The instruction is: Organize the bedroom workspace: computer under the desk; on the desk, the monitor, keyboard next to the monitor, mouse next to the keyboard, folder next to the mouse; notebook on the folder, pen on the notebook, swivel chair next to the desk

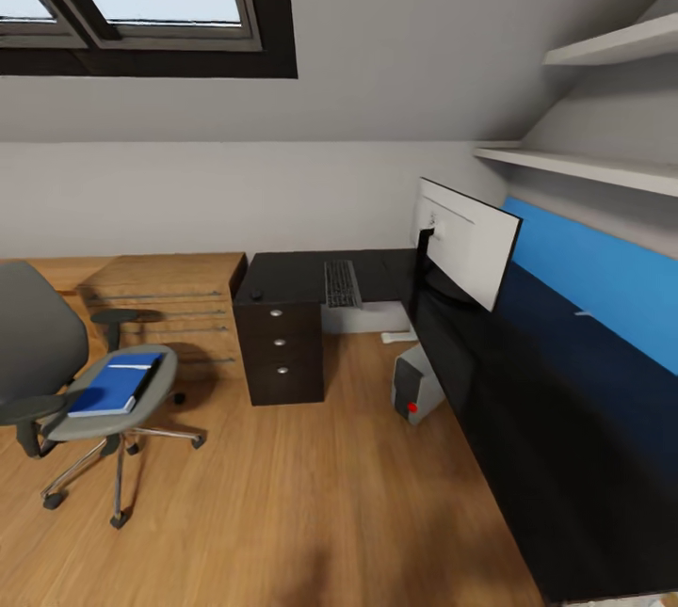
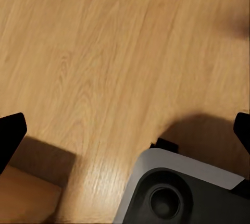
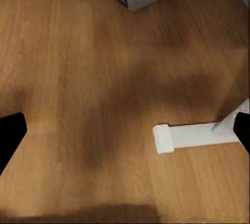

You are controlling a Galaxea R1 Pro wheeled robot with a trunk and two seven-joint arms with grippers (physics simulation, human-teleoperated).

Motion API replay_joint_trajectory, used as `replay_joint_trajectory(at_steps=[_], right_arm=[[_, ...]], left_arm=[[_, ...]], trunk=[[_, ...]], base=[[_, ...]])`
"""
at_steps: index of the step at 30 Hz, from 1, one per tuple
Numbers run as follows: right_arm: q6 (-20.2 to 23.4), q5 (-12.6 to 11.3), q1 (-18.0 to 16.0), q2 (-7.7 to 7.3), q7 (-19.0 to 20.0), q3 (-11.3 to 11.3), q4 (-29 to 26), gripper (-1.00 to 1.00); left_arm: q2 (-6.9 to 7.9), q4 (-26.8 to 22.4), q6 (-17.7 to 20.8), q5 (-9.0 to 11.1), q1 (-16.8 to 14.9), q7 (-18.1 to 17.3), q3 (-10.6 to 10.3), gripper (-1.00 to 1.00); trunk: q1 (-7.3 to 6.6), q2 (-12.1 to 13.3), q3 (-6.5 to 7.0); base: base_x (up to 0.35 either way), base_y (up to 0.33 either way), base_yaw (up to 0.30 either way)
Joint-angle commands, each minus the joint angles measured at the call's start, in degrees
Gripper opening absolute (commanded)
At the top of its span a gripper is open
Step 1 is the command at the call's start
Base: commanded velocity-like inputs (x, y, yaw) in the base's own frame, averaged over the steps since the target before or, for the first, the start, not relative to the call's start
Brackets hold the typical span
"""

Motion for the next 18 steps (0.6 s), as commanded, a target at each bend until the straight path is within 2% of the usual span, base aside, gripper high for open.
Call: replay_joint_trajectory(at_steps=[1,6,18], right_arm=[[-0.10,0.09,-0.05,-0.01,-0.62,0.47,0.09,1.00],[0.16,0.14,-0.05,-0.01,-0.64,0.45,0.08,1.00],[0.40,-0.24,-0.05,-0.23,-0.88,0.08,0.08,1.00]], left_arm=[[0.05,-0.13,-0.06,0.23,0.02,0.50,-0.49,1.00],[0.10,-0.13,-0.06,0.21,0.02,0.50,-0.52,1.00],[0.16,-0.13,0.08,0.21,0.02,0.50,-0.42,1.00]], trunk=[[-0.03,-0.04,-0.05],[-0.03,-0.04,-0.05],[-0.03,-0.04,-0.05]], base=[[-0.309,-0.170,-0.003],[-0.266,-0.204,-0.002],[-0.017,-0.323,0.000]])
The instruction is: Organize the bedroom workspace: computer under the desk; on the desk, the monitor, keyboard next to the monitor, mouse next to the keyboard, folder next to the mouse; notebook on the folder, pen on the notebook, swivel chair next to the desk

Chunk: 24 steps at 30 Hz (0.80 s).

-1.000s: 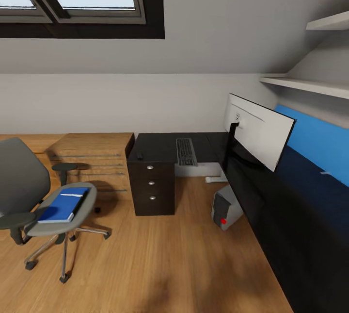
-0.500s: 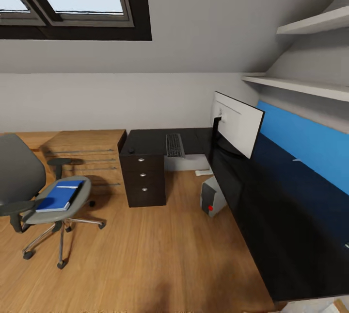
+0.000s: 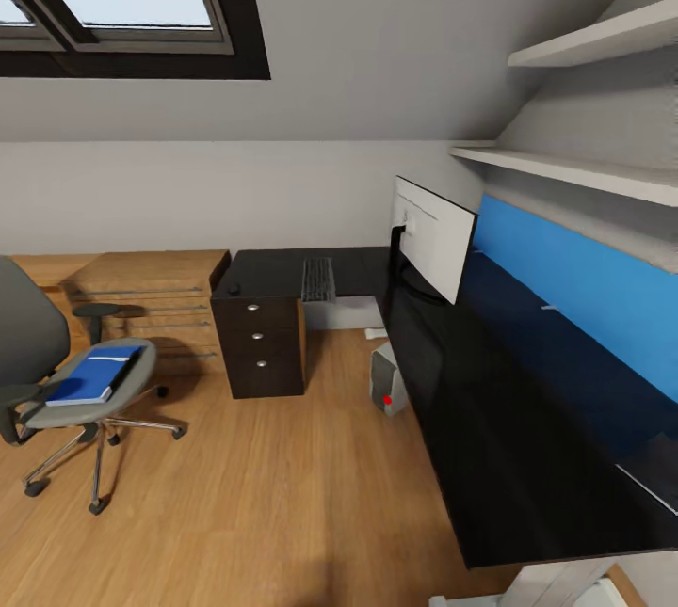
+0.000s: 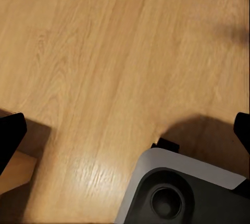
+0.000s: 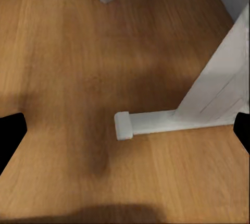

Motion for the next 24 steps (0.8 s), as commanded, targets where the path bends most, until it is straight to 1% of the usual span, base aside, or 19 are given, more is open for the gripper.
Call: replay_joint_trajectory(at_steps=[1,13,24], right_arm=[[-0.09,0.02,-0.05,0.00,-0.51,0.50,0.08,1.00],[-0.08,0.01,-0.05,0.22,-0.67,0.63,0.09,1.00],[-0.08,0.18,-0.05,0.26,-0.38,0.72,0.10,1.00]], left_arm=[[0.05,-0.14,-0.04,0.24,0.03,0.48,-0.48,1.00],[0.07,-0.14,-0.02,0.26,0.03,0.48,-0.23,1.00],[0.08,-0.14,-0.19,0.32,0.03,0.48,-0.11,1.00]], trunk=[[0.01,-0.04,-0.05],[0.01,-0.04,-0.05],[0.01,-0.04,-0.05]], base=[[0.000,-0.331,0.000],[0.000,-0.328,0.000],[-0.001,-0.090,0.000]])
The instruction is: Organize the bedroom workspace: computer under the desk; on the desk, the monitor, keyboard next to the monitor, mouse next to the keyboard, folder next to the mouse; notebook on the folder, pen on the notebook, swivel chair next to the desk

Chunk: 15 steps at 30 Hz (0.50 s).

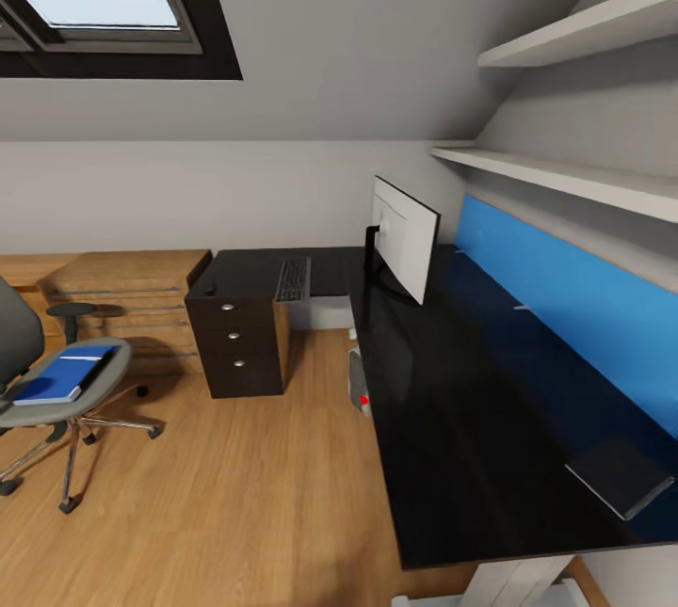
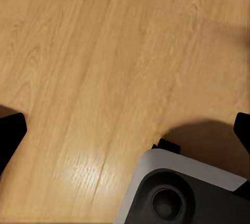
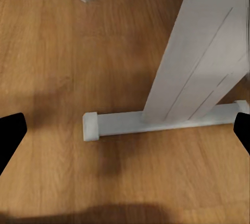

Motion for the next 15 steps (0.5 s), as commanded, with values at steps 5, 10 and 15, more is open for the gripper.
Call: replay_joint_trajectory(at_steps=[5,10,15], right_arm=[[-0.12,0.05,-0.05,0.03,-0.68,0.50,0.10,1.00],[-0.21,0.01,-0.05,0.03,-0.83,0.45,0.06,1.00],[0.76,-0.18,-0.13,-0.66,-1.10,0.20,-1.25,1.00]], left_arm=[[0.04,-0.15,-0.03,0.12,0.03,0.47,-0.70,1.00],[0.08,-0.15,-0.04,0.19,0.03,0.47,-0.61,1.00],[0.19,-0.15,-0.03,0.32,0.03,0.47,-0.51,1.00]], trunk=[[0.00,-0.04,-0.05],[0.00,-0.04,-0.05],[0.00,-0.04,-0.05]], base=[[-0.057,-0.246,0.000],[-0.089,-0.284,0.000],[-0.050,-0.292,0.000]])
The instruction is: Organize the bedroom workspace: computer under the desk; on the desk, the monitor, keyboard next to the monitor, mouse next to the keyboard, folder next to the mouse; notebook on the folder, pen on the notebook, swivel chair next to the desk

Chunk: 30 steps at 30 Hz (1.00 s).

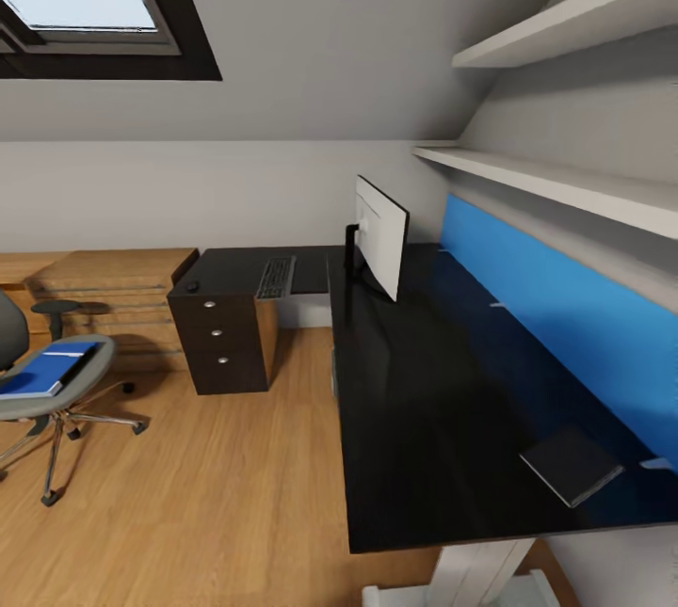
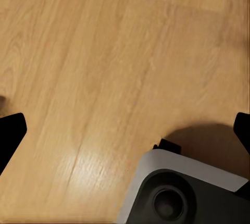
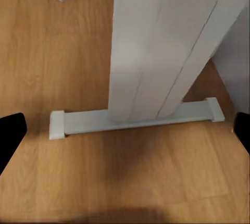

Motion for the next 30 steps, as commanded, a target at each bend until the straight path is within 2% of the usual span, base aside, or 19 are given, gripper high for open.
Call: replay_joint_trajectory(at_steps=[1,6,7,9,11,13,19,20,23,24,27,30], right_arm=[[0.11,-0.04,-0.04,-0.21,-0.74,0.48,-0.59,1.00],[2.33,-0.11,-0.10,-2.37,-4.57,0.35,-7.58,1.00],[4.82,-0.12,-0.11,-3.07,-7.44,0.32,-11.56,1.00],[6.86,-0.13,-0.11,-3.47,-9.48,0.32,-14.51,1.00],[10.13,-0.05,-0.07,-4.20,-12.43,0.38,-20.22,1.00],[15.54,0.15,-0.02,-6.21,-16.34,0.49,-29.11,1.00],[26.36,0.14,0.20,-10.96,-21.01,0.60,-42.61,1.00],[30.01,0.04,0.31,-12.36,-21.89,0.61,-47.10,1.00],[34.92,-0.04,0.75,-14.11,-22.89,0.62,-53.25,1.00],[40.14,-0.10,1.37,-15.85,-24.36,0.60,-59.59,1.00],[43.87,-0.15,1.63,-16.91,-25.97,0.57,-64.10,1.00],[45.86,-0.14,1.72,-17.28,-26.84,0.56,-66.70,1.00]], left_arm=[[0.05,-0.16,-0.03,0.24,0.03,0.47,-0.49,1.00],[0.16,-0.16,-0.03,0.25,0.03,0.47,-0.48,1.00],[0.29,-0.16,-0.03,0.28,0.03,0.47,-0.48,1.00],[0.33,-0.16,-0.03,0.30,0.03,0.47,-0.48,1.00],[0.38,-0.16,-0.03,0.32,0.03,0.47,-0.48,1.00],[0.40,-0.16,-0.03,0.33,0.03,0.47,-0.48,1.00],[0.42,-0.16,0.02,0.34,0.03,0.47,-0.48,1.00],[0.45,-0.16,0.04,0.34,0.03,0.47,-0.48,1.00],[0.50,-0.16,0.05,0.34,0.03,0.47,-0.47,1.00],[0.61,-0.16,0.05,0.34,0.03,0.47,-0.48,1.00],[0.65,-0.16,0.06,0.34,0.03,0.47,-0.45,1.00],[0.67,-0.16,0.06,0.34,0.03,0.47,-0.45,1.00]], trunk=[[0.00,-0.04,-0.05],[0.00,-0.04,-0.05],[0.00,-0.04,-0.05],[0.00,-0.04,-0.05],[0.00,-0.04,-0.05],[0.00,-0.04,-0.05],[0.00,-0.04,-0.05],[0.00,-0.04,-0.05],[0.00,-0.04,-0.05],[0.00,-0.04,-0.05],[0.00,-0.04,-0.05],[0.00,-0.04,-0.05]], base=[[-0.014,-0.294,0.000],[-0.006,-0.164,0.000],[-0.002,-0.044,0.000],[-0.001,-0.032,0.000],[-0.001,-0.015,0.000],[0.000,-0.008,0.000],[0.000,-0.003,0.000],[0.000,0.000,0.000],[0.000,0.000,0.000],[0.000,0.000,0.000],[0.000,0.000,0.000],[0.000,0.000,0.000]])
